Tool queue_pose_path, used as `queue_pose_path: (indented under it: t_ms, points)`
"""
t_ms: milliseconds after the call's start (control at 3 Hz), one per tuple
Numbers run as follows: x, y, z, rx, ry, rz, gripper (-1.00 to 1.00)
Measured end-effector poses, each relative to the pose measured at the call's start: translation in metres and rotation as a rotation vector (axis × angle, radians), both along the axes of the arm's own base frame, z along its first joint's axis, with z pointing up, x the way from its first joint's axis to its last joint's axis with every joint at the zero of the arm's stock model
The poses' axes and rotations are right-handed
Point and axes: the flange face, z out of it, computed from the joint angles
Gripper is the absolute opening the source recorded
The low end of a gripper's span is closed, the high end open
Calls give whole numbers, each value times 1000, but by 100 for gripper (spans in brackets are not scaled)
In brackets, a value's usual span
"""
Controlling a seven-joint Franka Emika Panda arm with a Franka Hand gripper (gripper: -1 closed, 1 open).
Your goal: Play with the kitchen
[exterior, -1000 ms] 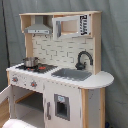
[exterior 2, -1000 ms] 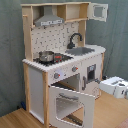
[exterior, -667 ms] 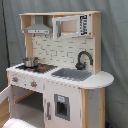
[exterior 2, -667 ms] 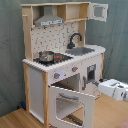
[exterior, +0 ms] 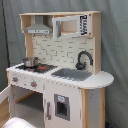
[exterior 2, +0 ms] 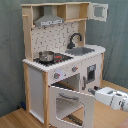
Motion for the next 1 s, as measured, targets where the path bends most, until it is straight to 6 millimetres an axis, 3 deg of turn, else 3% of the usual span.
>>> queue_pose_path:
  t_ms: [667,1000]
  points:
    - [11,40,-14,116,38,59,100]
    - [26,49,-21,197,67,74,100]
